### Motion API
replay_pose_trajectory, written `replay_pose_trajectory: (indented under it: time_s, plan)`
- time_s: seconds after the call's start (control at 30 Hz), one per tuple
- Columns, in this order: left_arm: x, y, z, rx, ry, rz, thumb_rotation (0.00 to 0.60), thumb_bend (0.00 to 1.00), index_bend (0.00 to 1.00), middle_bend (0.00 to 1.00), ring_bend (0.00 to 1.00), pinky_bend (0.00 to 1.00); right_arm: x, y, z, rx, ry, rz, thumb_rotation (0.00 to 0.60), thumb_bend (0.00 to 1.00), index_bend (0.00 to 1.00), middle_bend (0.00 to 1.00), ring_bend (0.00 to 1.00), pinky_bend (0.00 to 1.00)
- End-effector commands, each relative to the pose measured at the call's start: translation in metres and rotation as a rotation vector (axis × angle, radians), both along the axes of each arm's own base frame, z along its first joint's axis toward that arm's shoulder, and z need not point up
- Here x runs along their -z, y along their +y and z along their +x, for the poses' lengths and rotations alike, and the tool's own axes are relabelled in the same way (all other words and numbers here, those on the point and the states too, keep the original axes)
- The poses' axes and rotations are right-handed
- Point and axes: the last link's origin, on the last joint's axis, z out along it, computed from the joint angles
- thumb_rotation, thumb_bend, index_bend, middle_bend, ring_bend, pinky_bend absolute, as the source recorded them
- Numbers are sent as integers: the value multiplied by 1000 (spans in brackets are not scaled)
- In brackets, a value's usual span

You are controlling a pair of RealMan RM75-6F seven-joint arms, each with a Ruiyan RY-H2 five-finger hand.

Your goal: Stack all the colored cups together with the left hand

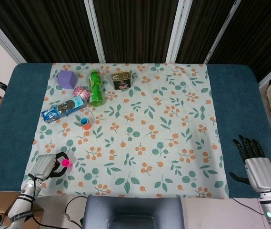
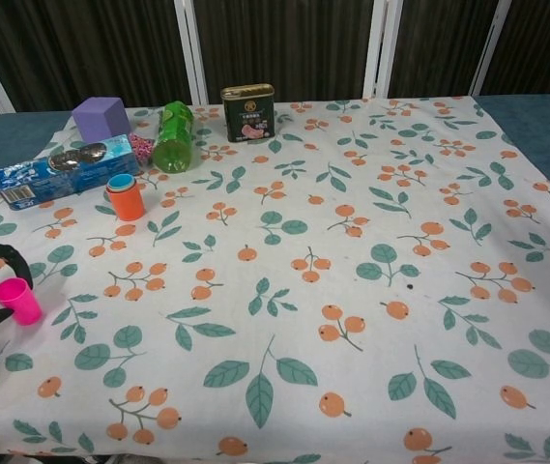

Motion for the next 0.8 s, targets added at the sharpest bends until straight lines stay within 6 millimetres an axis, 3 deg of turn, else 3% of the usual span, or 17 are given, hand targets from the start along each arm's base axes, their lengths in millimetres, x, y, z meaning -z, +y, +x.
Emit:
replay_pose_trajectory:
  time_s: [0.03, 0.27, 0.47, 0.63, 0.8]
  plan:
    - [1, 1, 0, -1, -3, 3, 600, 358, 506, 1000, 1000, 1000, 0, 0, 0, 0, -1, -1, 600, 152, 0, 0, 0, 0]
    - [-5, 5, 1, -5, -37, 40, 600, 358, 533, 1000, 1000, 1000, 0, 0, 0, 0, -3, 0, 600, 152, 0, 0, 0, 0]
    - [-30, 25, 9, -8, -136, 157, 600, 358, 535, 1000, 1000, 1000, -1, 0, 0, -1, -9, -1, 600, 152, 0, 0, 0, 0]
    - [-46, 66, 36, 33, -209, 275, 600, 358, 535, 1000, 1000, 1000, 1, 0, 0, -2, 2, 5, 600, 152, 0, 0, 0, 0]
    - [-35, 113, 70, 49, -220, 323, 600, 358, 534, 1000, 1000, 1000, 1, -1, 0, 2, 1, -2, 600, 151, 0, 0, 0, 0]
